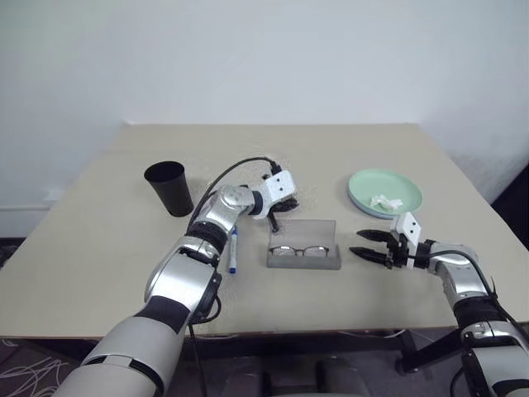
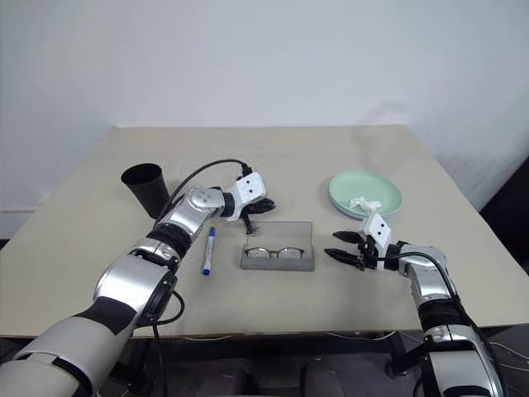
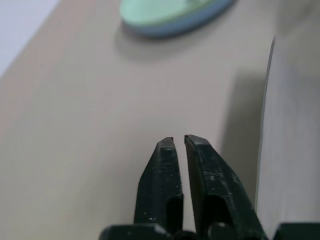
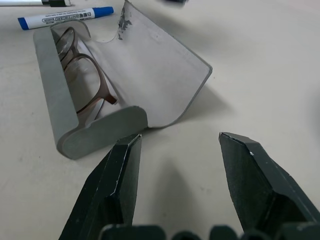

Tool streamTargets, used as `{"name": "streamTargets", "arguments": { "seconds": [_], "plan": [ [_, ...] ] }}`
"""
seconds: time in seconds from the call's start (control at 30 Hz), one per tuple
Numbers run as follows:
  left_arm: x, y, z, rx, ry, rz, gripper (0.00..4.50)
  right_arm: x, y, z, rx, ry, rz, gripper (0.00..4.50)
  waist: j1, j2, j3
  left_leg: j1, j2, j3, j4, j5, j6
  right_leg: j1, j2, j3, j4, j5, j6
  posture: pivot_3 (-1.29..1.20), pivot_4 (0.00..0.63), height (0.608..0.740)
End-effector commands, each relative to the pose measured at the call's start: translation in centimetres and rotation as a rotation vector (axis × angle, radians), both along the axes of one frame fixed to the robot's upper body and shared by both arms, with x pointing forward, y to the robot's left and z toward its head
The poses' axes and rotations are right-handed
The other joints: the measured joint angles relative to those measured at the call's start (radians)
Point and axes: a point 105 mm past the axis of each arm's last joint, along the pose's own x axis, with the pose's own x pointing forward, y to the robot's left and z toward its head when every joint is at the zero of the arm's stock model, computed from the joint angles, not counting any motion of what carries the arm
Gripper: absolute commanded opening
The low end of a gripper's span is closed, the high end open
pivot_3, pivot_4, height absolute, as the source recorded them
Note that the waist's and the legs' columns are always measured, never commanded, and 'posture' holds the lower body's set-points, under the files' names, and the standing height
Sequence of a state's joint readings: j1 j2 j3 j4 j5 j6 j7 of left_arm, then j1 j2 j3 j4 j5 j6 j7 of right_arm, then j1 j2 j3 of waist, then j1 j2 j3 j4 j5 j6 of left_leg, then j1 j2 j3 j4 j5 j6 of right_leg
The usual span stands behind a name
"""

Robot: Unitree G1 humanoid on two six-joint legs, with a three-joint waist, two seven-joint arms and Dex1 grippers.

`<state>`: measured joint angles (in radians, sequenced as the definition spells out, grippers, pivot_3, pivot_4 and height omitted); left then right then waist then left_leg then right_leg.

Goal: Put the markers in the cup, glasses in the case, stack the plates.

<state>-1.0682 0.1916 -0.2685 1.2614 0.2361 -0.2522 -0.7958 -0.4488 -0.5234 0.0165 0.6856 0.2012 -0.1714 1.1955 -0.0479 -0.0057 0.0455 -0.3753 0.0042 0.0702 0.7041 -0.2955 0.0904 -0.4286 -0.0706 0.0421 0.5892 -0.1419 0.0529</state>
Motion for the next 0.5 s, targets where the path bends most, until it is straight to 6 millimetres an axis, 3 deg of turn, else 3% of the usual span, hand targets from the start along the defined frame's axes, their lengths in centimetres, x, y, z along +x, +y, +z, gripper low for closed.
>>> {"name": "streamTargets", "arguments": {
  "seconds": [0.03, 0.2, 0.5],
  "plan": [
    [0.4, -0.5, 0.6, 0.019, -0.025, 0.006, 0.41, 0.6, 0.2, 1.3, 0.013, -0.056, 0.003, 2.68, 0.001, 0.000, 0.000, 0.000, 0.000, 0.000, 0.000, 0.000, 0.000, 0.000, 0.000, 0.000, 0.000, 0.000, 0.000, 0.00, 0.000, 0.732],
    [-0.5, -0.5, -0.8, 0.035, 0.072, -0.017, 0.41, 0.5, 0.2, 1.2, 0.013, -0.055, 0.000, 2.68, 0.000, 0.000, 0.000, 0.000, 0.000, 0.000, 0.000, 0.000, 0.000, 0.000, 0.000, 0.000, 0.000, 0.000, 0.000, 0.00, 0.000, 0.732],
    [-3.0, -0.2, -0.3, -0.147, 0.340, -0.161, 0.41, 0.6, 0.2, 1.3, 0.014, -0.059, -0.003, 2.68, -0.001, 0.000, 0.000, 0.000, 0.000, 0.000, 0.000, 0.000, 0.000, 0.000, 0.000, 0.000, 0.000, -0.002, 0.004, 0.00, 0.000, 0.732]
  ]
}}
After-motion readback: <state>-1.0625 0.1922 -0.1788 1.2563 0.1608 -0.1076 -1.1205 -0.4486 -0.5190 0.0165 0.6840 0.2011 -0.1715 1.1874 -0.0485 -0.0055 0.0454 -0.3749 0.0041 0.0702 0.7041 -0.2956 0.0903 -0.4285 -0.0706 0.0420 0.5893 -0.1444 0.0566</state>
